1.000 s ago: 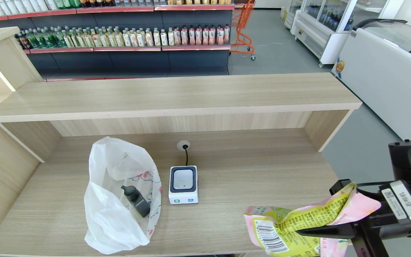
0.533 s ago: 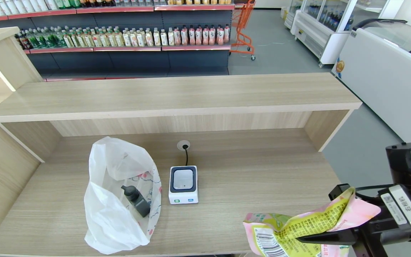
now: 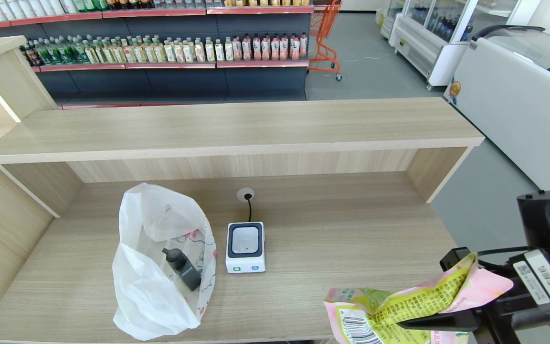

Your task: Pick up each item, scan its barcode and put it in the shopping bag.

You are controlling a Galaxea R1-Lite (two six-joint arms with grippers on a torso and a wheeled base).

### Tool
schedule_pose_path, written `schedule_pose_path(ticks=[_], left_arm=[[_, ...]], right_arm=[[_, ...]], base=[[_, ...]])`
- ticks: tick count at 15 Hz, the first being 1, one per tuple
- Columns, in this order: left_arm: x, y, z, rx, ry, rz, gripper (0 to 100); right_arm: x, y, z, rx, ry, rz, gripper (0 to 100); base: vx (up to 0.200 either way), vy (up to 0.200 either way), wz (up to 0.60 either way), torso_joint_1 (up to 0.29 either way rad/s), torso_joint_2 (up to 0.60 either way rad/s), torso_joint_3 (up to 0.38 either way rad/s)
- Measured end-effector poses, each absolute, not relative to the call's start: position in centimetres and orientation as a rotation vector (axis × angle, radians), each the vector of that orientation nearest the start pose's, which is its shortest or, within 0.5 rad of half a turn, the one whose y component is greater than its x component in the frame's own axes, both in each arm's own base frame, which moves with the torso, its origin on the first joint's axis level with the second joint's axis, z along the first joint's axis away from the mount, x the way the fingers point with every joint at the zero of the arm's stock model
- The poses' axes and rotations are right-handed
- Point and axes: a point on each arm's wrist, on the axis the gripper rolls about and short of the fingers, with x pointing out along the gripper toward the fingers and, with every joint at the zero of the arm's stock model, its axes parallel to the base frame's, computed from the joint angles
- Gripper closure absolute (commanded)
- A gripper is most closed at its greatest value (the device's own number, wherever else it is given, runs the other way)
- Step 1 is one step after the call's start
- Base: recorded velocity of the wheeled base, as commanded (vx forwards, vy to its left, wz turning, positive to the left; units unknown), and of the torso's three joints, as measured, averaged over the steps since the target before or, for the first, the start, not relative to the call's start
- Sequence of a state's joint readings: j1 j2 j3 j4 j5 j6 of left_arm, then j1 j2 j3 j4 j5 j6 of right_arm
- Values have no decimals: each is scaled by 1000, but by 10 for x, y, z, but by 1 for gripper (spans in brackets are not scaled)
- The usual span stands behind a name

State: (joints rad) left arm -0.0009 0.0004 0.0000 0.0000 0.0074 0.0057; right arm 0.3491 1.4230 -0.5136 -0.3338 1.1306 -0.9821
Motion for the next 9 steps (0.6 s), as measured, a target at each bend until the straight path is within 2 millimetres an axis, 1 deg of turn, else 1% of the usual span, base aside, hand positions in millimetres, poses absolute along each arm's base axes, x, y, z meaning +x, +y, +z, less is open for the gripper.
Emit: schedule_pose_path(ticks=[2,4,5,7,9], left_arm=[[-23,0,75,6,0,7,0],[-23,0,75,6,0,7,0],[-23,0,75,6,0,7,0],[-23,0,75,6,0,7,0],[-23,0,75,6,0,7,0]], right_arm=[[179,85,157,-532,-160,1555,100],[180,76,162,-481,-110,1504,100],[179,66,166,-408,-40,1446,100],[176,45,175,-184,137,1316,100],[172,24,180,100,323,1155,100]], base=[[0,0,0,0,0,0],[0,0,0,0,0,0],[0,0,0,0,0,0],[0,0,0,0,0,0],[0,0,0,0,0,0]])
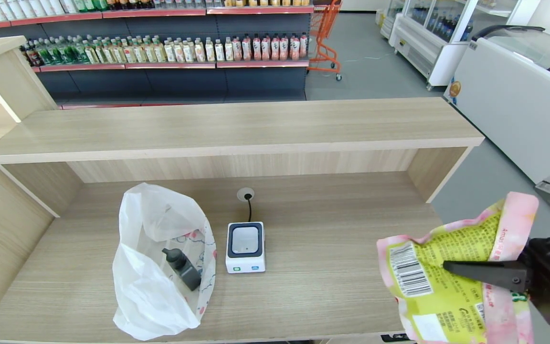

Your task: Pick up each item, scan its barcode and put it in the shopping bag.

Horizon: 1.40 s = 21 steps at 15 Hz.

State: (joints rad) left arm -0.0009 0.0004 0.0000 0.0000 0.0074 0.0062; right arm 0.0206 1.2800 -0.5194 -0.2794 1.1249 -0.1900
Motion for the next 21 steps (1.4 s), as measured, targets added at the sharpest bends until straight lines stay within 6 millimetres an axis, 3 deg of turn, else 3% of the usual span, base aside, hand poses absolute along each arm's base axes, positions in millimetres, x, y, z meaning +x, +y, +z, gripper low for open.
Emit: schedule_pose_path(ticks=[4,6,10,13,17,21], left_arm=[[-23,0,75,6,0,7,0],[-23,0,75,6,0,7,0],[-23,0,75,6,0,7,0],[-23,0,75,6,0,7,0],[-23,0,75,6,0,7,0],[-23,0,75,6,0,7,0]], right_arm=[[159,9,179,554,618,761,100],[155,16,180,553,632,584,100],[152,41,185,369,545,242,100],[156,63,204,488,549,186,100],[177,83,239,787,719,36,100],[193,100,239,809,781,19,100]], base=[[0,0,0,0,0,0],[0,0,0,0,0,0],[0,0,0,0,0,0],[0,0,0,0,0,0],[0,0,0,0,0,0],[0,0,0,0,0,0]])
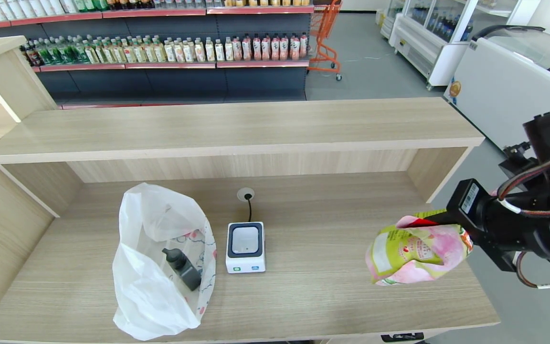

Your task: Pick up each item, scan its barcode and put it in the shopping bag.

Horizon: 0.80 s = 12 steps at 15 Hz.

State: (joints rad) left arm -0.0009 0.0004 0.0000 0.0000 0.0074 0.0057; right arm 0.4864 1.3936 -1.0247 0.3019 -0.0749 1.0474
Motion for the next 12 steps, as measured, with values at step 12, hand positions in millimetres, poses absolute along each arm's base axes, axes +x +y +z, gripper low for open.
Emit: schedule_pose_path(ticks=[12], left_arm=[[-23,0,75,5,0,7,0]], right_arm=[[189,98,226,821,819,-25,100]], base=[[0,150,0,2,1,1]])
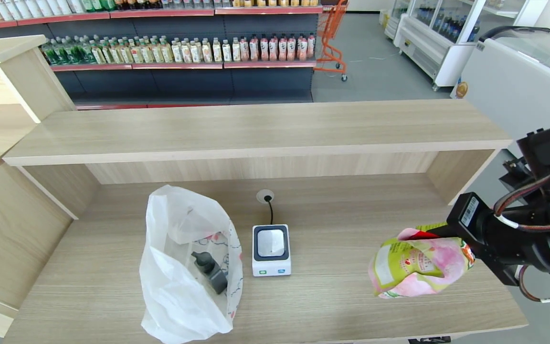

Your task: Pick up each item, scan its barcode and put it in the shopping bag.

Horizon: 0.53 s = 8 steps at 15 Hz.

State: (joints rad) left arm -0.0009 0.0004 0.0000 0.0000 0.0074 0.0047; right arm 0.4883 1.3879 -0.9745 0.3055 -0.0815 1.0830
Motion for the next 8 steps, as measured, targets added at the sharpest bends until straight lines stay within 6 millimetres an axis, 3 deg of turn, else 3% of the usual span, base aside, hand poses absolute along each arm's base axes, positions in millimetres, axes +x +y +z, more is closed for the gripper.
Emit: schedule_pose_path(ticks=[6,8], left_arm=[[-23,0,75,6,0,7,0],[-23,0,75,7,0,7,0]], right_arm=[[199,104,232,826,808,-16,100],[203,106,228,818,815,-33,100]], base=[[0,200,0,3,3,5],[0,0,0,0,0,0]])
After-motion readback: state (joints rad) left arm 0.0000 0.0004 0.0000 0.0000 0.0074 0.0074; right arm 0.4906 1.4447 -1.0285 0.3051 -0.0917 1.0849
